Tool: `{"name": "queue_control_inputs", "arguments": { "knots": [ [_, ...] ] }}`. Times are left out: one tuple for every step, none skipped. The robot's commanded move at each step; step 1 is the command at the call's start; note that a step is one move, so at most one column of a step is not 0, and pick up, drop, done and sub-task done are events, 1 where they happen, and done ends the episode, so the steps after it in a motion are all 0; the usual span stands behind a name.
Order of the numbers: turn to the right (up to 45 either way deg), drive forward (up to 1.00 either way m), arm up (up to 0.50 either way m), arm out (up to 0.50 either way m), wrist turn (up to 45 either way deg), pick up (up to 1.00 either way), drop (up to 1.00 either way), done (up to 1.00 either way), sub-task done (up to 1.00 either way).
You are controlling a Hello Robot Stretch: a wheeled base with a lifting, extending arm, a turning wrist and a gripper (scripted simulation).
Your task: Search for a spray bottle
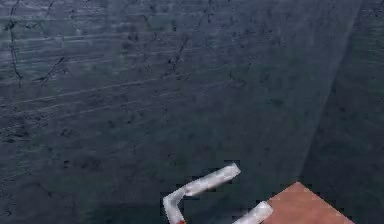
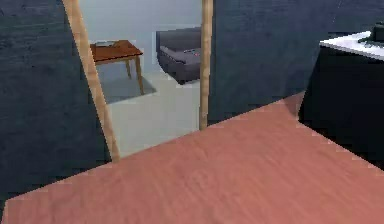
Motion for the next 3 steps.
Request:
{"name": "queue_control_inputs", "arguments": {
  "knots": [
    [45.0, 0.0, 0.0, 0.0, 0.0, 0.0, 0.0, 0.0, 0.0],
    [45.0, 0.0, 0.0, 0.0, 0.0, 0.0, 0.0, 0.0, 0.0],
    [45.0, 0.0, 0.0, 0.0, 0.0, 0.0, 0.0, 0.0, 0.0]
  ]
}}
